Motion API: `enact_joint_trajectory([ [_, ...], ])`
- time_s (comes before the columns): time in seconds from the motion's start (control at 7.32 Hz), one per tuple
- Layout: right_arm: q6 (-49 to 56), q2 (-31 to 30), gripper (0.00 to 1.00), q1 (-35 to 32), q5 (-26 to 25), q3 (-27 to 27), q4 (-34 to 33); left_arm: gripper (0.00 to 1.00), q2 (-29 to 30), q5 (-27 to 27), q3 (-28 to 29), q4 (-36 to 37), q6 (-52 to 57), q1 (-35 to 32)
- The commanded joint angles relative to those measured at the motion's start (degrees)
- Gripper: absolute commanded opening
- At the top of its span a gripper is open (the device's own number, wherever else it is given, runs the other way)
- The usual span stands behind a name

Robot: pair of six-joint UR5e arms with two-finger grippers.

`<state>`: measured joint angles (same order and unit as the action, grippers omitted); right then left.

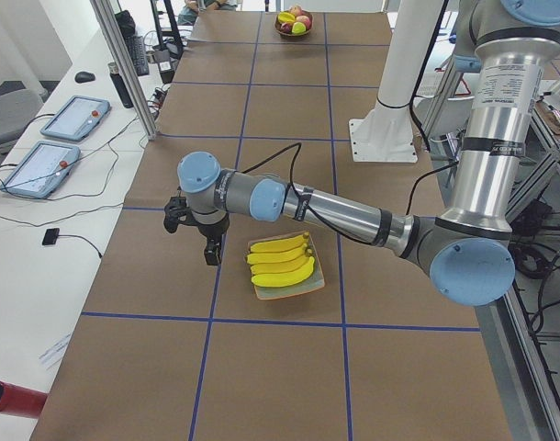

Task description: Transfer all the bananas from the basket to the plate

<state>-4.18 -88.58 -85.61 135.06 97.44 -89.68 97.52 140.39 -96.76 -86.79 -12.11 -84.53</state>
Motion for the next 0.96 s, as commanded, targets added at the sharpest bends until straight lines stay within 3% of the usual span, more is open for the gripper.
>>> enact_joint_trajectory([
  [0.0,0.0,-2.8,1.0,0.0,0.2,2.7,0.0,1.0,-0.5,2.4,1.3,-0.5,0.3,-1.8],
  [0.41,0.0,-3.9,1.0,0.0,0.0,2.9,0.0,1.0,-1.3,1.0,-1.8,-0.4,1.1,-1.8],
  [0.68,0.6,-4.2,1.0,0.2,0.2,1.5,0.2,1.0,-4.9,-6.9,-6.1,-0.3,3.9,-1.6],
  [0.82,0.6,-4.2,1.0,0.2,-0.7,1.2,0.2,1.0,-5.1,-8.3,-5.5,-0.2,7.2,-1.5],
])
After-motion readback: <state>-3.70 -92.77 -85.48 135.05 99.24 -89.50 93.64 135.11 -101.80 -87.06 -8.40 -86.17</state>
